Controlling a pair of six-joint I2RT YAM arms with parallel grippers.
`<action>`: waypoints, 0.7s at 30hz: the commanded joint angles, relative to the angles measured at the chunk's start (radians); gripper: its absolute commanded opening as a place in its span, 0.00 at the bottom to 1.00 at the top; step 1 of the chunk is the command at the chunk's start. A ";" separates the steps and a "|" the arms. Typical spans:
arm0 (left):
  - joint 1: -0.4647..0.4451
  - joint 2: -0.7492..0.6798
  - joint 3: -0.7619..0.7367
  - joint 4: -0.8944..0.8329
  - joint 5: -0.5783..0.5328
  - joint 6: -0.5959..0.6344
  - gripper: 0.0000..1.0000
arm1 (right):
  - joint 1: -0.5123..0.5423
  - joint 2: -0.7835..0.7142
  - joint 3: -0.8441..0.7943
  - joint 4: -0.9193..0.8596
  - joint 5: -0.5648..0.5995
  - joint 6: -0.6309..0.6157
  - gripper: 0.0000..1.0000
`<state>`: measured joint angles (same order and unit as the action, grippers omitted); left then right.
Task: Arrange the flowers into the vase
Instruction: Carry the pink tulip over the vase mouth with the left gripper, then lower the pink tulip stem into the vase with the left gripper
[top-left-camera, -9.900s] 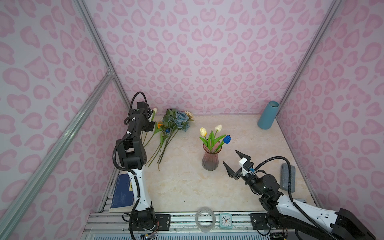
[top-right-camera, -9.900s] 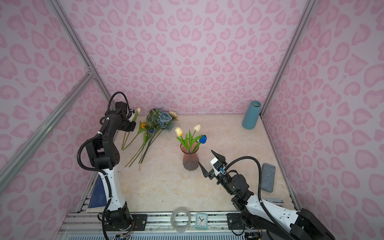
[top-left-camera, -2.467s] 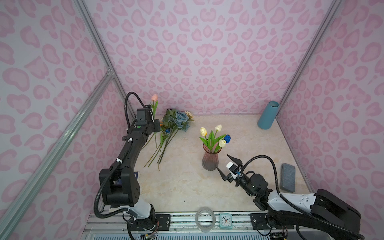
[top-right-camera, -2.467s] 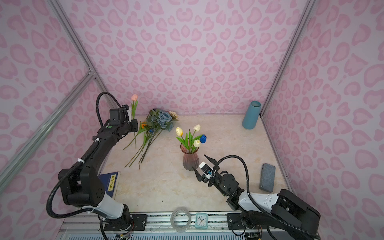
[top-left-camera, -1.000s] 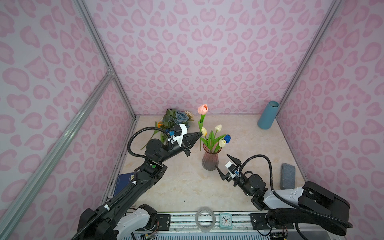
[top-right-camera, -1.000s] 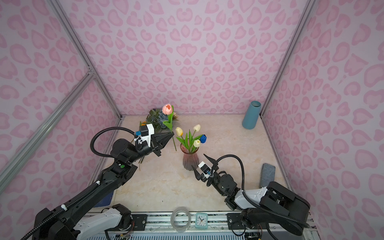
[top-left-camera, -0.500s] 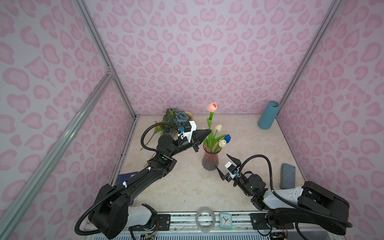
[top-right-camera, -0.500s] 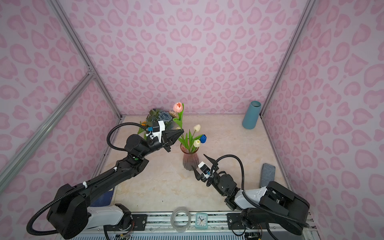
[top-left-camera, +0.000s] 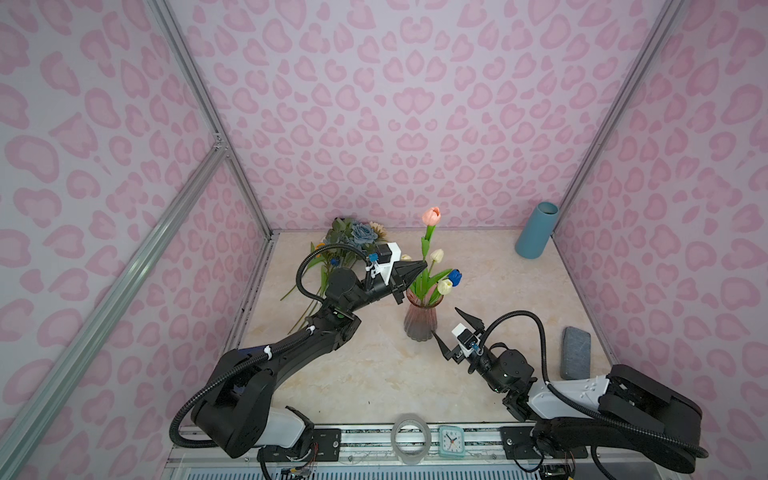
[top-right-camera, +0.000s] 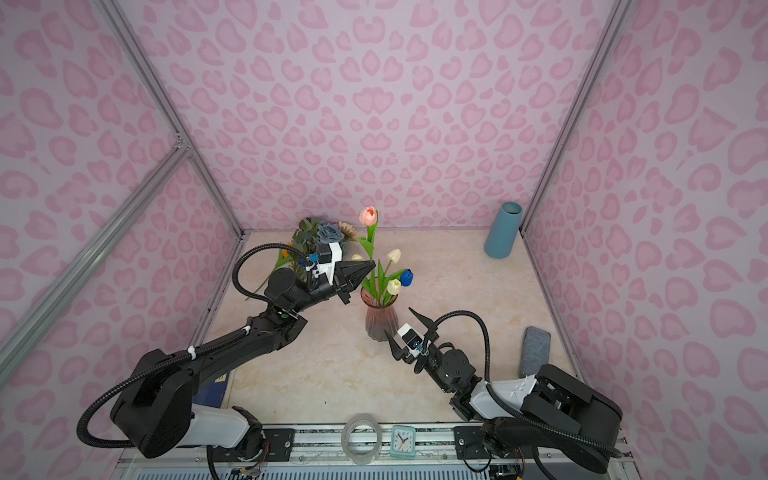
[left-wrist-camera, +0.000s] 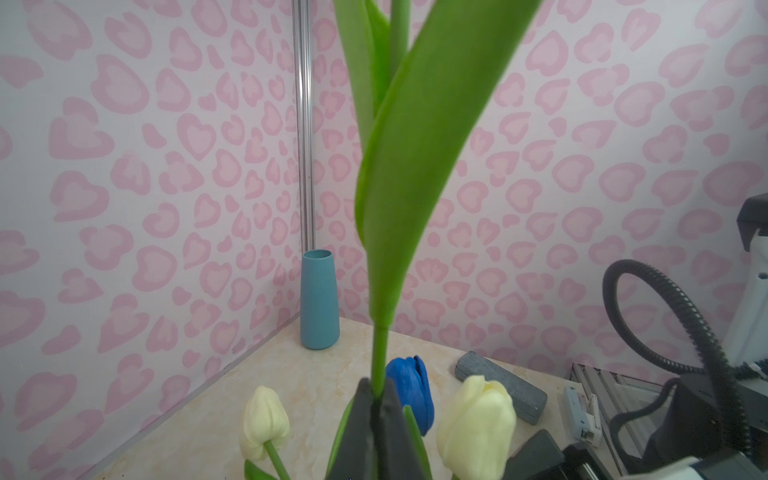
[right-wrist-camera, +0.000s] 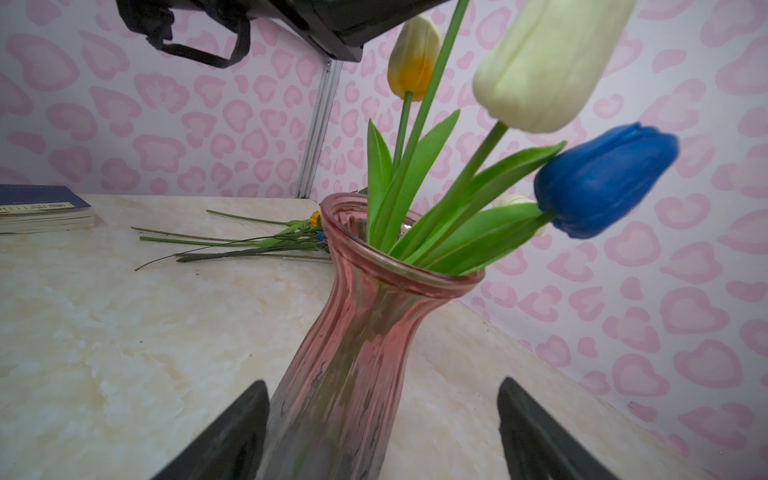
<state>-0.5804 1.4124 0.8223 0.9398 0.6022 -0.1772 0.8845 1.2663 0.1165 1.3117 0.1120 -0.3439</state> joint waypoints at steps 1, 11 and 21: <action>-0.002 0.005 -0.007 0.021 -0.015 0.029 0.03 | 0.002 -0.002 0.000 0.018 0.009 0.000 0.85; -0.019 -0.007 -0.034 -0.024 -0.037 0.066 0.03 | 0.002 0.011 0.002 0.025 0.009 -0.003 0.85; -0.045 -0.093 -0.088 -0.099 -0.053 0.107 0.20 | 0.002 0.022 0.004 0.033 0.005 -0.001 0.85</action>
<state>-0.6243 1.3388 0.7448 0.8524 0.5537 -0.0849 0.8845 1.2839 0.1184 1.3121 0.1120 -0.3439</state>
